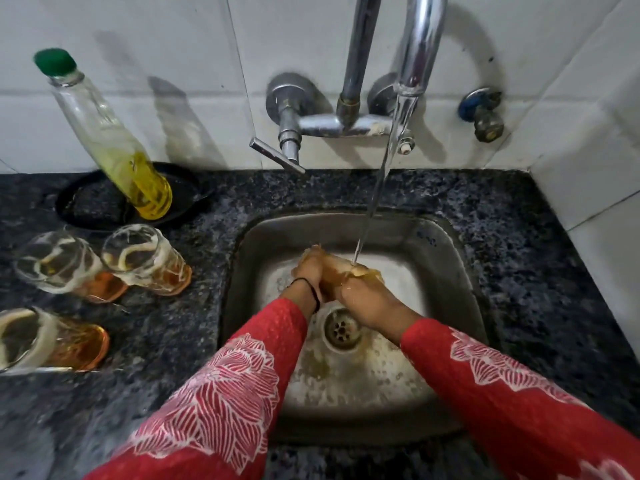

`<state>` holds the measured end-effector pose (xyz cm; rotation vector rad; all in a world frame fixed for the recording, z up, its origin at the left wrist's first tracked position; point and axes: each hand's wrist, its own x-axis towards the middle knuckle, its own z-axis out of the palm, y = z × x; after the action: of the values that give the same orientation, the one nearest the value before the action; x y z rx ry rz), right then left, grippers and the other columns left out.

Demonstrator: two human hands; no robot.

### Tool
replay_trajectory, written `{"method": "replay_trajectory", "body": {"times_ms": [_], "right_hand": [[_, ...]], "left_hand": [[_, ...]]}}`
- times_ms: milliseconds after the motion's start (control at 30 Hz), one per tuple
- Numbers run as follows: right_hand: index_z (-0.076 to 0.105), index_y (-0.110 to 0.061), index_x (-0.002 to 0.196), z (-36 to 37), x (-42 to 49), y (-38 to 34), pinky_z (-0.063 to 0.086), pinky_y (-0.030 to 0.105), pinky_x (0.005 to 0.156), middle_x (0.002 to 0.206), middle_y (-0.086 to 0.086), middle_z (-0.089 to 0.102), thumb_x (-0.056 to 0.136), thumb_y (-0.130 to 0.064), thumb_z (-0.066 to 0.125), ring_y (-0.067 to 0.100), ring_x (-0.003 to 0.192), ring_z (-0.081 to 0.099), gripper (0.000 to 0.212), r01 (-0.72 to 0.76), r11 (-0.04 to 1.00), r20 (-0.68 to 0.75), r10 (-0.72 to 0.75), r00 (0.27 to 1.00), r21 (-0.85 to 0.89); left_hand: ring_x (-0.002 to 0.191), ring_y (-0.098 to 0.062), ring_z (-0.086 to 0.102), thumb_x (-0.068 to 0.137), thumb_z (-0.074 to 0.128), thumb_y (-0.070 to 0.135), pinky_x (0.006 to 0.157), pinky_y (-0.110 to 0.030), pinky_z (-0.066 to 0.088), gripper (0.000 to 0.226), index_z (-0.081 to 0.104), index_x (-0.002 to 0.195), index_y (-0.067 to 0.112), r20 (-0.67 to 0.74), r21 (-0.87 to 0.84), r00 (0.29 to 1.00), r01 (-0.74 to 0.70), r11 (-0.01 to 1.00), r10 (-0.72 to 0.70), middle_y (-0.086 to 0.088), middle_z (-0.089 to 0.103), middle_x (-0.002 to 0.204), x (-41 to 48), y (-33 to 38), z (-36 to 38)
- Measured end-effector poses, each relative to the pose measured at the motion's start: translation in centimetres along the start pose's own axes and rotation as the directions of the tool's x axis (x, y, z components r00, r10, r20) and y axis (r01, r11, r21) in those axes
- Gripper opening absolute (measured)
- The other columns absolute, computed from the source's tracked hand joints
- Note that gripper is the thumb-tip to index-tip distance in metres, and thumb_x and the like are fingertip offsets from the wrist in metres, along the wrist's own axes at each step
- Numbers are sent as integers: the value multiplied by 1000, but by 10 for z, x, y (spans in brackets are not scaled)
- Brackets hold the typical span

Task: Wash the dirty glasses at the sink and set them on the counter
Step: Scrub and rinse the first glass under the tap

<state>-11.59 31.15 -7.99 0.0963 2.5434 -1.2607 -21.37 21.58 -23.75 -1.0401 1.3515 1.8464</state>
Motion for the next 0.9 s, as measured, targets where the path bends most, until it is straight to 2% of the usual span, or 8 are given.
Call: {"method": "replay_trajectory", "body": {"times_ms": [100, 267, 433, 533, 600, 700, 800, 900], "right_hand": [[64, -13, 104, -7, 9, -12, 48, 38, 90, 107, 12, 66, 90, -8, 47, 26, 101, 60, 23, 58, 934, 69, -36, 997, -352], [61, -1, 121, 4, 13, -31, 48, 16, 79, 116, 3, 65, 76, 24, 45, 13, 112, 60, 55, -111, 887, -5, 127, 992, 448], [59, -16, 119, -3, 4, -1, 46, 33, 100, 118, 6, 64, 97, -19, 47, 14, 112, 59, 26, 139, 967, 87, -123, 989, -213], [51, -6, 129, -4, 9, -7, 41, 35, 105, 129, 17, 56, 95, -9, 45, 29, 122, 51, 35, 120, 918, 54, -108, 993, -378], [57, 1, 122, 4, 13, -26, 41, 37, 102, 129, 21, 58, 90, 1, 48, 34, 123, 52, 34, -3, 999, -45, 2, 999, -41], [64, -6, 115, 25, 15, -27, 49, 31, 94, 120, 6, 65, 78, 19, 42, 20, 114, 60, 50, -147, 866, -76, 208, 975, 477], [71, -27, 88, 20, 7, -5, 51, 31, 85, 97, -1, 68, 86, -11, 54, 16, 98, 61, 24, -31, 999, -106, 33, 994, 25], [61, -19, 92, 2, 3, 8, 49, 43, 88, 95, 6, 63, 93, -27, 39, 22, 91, 59, 23, 157, 844, 69, -142, 987, -514]], "left_hand": [[93, -31, 68, 67, 60, 70, 78, -44, 57, 75, 62, 113, 10, 121, -124, 988, -85, 989, 100, -17, 69, 106, -112, 20, 13], [95, -26, 58, 54, 69, 61, 98, -44, 45, 62, 56, 98, 19, 106, -295, 959, -224, 929, 264, -13, 57, 99, -111, 18, 15], [98, -34, 67, 16, 78, 73, 87, -52, 53, 118, 60, 120, 20, 9, -121, 999, -43, 992, 44, -12, 66, 118, -42, 16, 10], [91, -29, 70, 63, 67, 67, 80, -39, 58, 75, 63, 107, 6, 155, -188, 975, -132, 973, 162, -18, 70, 102, -113, 21, 13], [68, -20, 66, 86, 45, 56, 68, -28, 54, 50, 61, 82, 9, 184, -271, 956, -174, 947, 229, -9, 67, 71, -123, 16, 14], [72, -21, 57, 90, 42, 52, 71, -30, 49, 44, 57, 73, 14, 165, -278, 960, -175, 944, 227, -8, 60, 73, -127, 19, 14], [85, -27, 60, 89, 47, 53, 81, -37, 50, 45, 63, 93, 11, 150, -113, 986, -55, 992, 71, -14, 67, 86, -127, 29, 13], [86, -31, 61, 92, 36, 59, 74, -39, 50, 67, 59, 114, 0, 280, -128, 960, 50, 991, -12, -19, 67, 91, -136, 33, 10]]}}
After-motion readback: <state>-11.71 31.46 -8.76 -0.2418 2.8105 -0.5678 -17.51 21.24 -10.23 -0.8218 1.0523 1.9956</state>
